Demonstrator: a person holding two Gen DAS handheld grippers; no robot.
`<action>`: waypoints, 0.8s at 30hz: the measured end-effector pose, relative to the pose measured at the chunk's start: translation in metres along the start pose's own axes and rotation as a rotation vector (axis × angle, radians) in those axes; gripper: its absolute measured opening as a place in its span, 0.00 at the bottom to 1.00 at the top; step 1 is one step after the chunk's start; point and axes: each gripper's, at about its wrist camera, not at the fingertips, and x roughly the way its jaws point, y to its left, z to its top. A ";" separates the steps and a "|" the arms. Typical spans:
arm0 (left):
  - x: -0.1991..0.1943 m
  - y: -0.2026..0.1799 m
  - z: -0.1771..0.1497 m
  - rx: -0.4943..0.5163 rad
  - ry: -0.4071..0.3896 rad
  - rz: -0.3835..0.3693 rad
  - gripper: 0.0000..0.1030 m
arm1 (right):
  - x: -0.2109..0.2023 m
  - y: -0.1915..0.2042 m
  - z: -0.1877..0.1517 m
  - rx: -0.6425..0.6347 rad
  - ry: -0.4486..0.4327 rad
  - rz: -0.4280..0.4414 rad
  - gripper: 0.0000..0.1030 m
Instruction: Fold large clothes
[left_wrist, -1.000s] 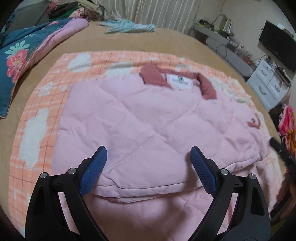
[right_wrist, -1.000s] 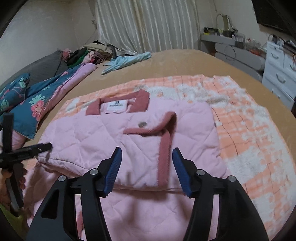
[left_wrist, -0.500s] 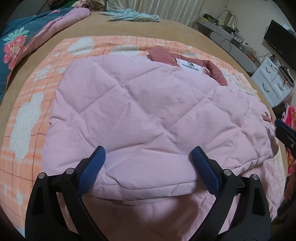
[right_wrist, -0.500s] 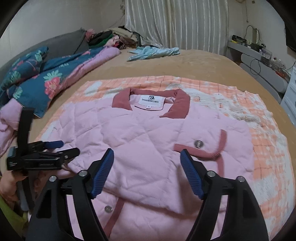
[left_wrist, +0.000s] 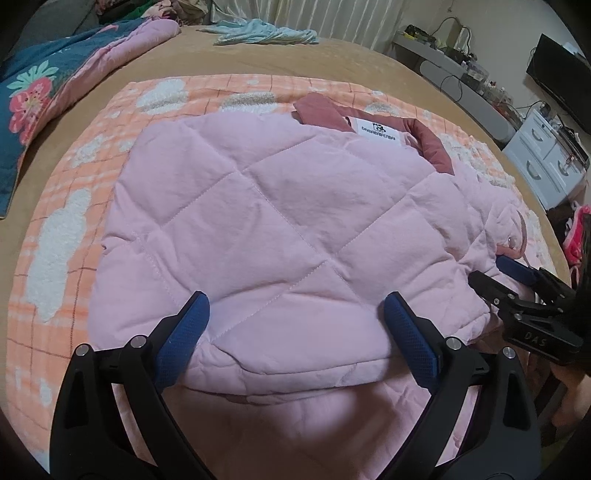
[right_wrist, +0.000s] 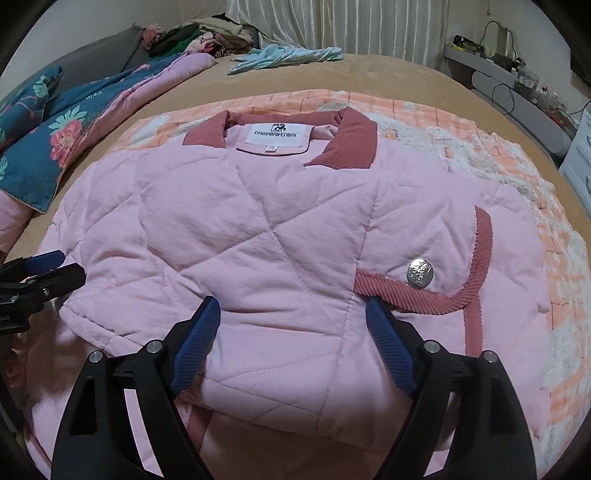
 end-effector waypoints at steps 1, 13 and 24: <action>-0.002 0.000 0.001 -0.003 0.001 0.002 0.86 | -0.002 0.000 0.000 0.009 -0.001 -0.002 0.78; -0.031 -0.009 0.004 -0.019 -0.008 -0.019 0.91 | -0.041 0.003 -0.005 0.047 -0.049 0.030 0.94; -0.069 -0.011 0.000 -0.037 -0.053 -0.017 0.91 | -0.090 -0.002 -0.012 0.068 -0.112 0.040 0.95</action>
